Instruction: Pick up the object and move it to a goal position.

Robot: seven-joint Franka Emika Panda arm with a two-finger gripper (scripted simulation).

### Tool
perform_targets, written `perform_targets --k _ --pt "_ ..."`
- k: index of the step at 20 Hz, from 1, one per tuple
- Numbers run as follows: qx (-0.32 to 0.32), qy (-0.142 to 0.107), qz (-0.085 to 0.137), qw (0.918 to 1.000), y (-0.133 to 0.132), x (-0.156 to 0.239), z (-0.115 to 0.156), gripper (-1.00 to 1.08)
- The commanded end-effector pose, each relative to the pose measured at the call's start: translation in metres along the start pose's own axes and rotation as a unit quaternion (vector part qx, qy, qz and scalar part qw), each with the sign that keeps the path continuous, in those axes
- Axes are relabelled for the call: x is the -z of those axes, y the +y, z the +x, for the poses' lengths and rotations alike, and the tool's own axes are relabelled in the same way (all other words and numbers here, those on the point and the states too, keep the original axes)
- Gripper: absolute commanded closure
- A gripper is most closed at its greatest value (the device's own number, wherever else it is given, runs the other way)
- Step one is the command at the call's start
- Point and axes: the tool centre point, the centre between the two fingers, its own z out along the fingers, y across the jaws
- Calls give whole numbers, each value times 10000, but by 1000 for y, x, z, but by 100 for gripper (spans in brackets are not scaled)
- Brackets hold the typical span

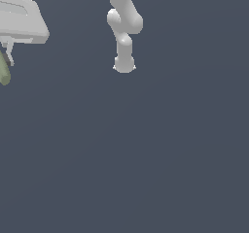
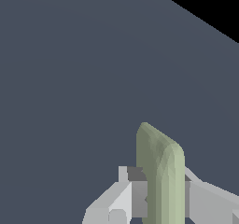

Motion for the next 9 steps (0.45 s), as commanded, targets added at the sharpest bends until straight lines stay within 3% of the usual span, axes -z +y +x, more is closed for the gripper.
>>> perform_targets --k 1,9 --pt "47 91 -18 9999 8 9 1 108" --pt "85 183 -40 9998 17 20 2 108"
